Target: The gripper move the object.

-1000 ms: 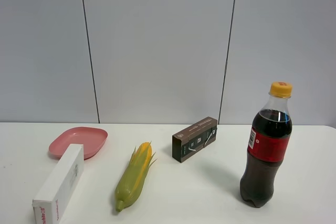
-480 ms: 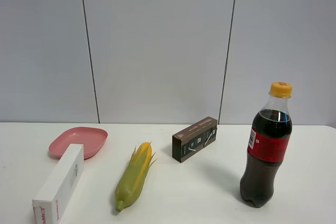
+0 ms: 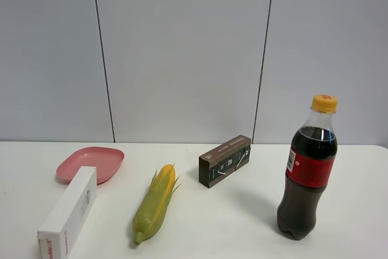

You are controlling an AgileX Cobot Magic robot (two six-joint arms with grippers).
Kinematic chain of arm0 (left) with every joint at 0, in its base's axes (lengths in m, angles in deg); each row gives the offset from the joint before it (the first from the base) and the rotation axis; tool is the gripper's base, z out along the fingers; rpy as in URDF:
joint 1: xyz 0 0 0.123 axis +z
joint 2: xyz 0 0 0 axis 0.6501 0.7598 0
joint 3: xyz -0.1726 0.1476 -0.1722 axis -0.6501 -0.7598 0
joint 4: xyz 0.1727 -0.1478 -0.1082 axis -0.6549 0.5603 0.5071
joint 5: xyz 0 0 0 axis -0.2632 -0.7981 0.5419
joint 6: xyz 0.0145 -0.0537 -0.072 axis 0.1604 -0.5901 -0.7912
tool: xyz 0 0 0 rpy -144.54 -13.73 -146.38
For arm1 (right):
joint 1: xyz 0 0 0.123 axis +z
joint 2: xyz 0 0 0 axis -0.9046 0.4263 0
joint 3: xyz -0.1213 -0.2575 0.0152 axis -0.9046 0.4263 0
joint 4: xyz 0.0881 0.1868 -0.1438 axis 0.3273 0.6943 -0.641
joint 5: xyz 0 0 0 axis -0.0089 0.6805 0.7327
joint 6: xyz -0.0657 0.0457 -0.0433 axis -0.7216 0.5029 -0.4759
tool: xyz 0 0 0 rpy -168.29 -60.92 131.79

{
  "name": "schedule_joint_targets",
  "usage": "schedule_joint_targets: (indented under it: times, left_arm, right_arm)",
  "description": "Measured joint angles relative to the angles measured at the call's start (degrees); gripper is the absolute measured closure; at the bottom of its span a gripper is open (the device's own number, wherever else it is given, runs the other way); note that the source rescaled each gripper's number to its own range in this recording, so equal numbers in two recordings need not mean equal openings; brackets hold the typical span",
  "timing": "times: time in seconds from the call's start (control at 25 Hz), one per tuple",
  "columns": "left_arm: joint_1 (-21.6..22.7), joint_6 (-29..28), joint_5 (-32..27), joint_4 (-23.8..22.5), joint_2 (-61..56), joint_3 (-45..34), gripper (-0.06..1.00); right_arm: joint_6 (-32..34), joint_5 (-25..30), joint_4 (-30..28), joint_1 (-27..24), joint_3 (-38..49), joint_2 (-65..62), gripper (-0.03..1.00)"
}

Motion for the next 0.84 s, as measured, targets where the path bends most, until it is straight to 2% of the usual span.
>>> schedule_joint_targets:
  times: [0.84]
  left_arm:
    - [0.0, -0.11, 0.24, 0.0, 0.0, -0.04, -0.06]
  right_arm:
    - [0.0, 0.0, 0.0, 0.0, 0.0, 0.0, -0.03]
